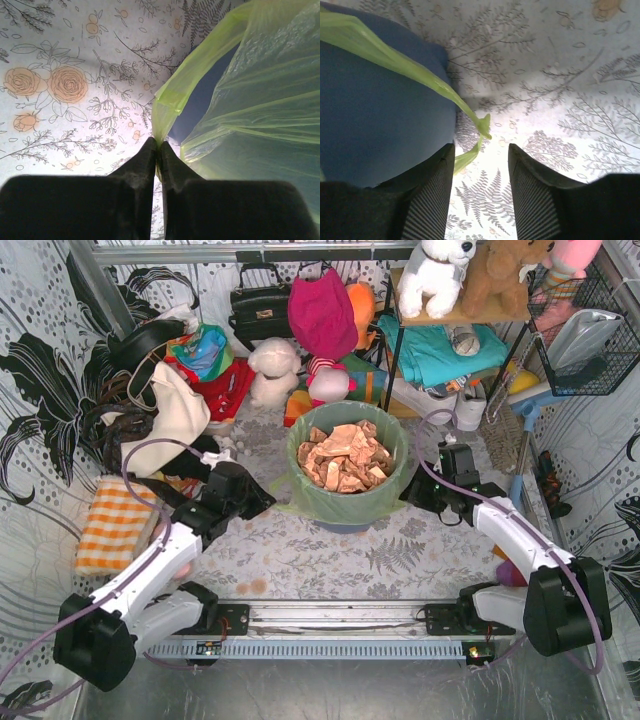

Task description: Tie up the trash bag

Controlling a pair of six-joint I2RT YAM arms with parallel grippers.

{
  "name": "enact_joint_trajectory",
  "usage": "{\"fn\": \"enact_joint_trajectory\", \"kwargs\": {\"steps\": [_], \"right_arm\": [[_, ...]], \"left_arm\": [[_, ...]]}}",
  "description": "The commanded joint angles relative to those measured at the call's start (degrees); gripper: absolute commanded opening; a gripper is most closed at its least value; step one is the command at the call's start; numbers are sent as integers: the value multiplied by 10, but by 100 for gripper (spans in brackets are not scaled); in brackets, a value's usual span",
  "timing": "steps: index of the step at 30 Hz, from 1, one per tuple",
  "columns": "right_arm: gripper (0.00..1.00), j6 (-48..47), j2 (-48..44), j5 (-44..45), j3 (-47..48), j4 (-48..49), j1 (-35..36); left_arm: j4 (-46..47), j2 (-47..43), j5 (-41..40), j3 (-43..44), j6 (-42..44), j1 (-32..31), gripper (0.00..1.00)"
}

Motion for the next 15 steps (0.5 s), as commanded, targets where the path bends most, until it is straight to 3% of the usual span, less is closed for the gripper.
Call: {"fn": "enact_joint_trajectory", "kwargs": {"steps": [1,15], "right_arm": [[50,-10,7,-52,-1,49,-2],[51,-5,87,-100,-28,163,-1]], "left_arm": [[37,17,28,3,15,3,18],[40,22,34,0,16,3,19]]}}
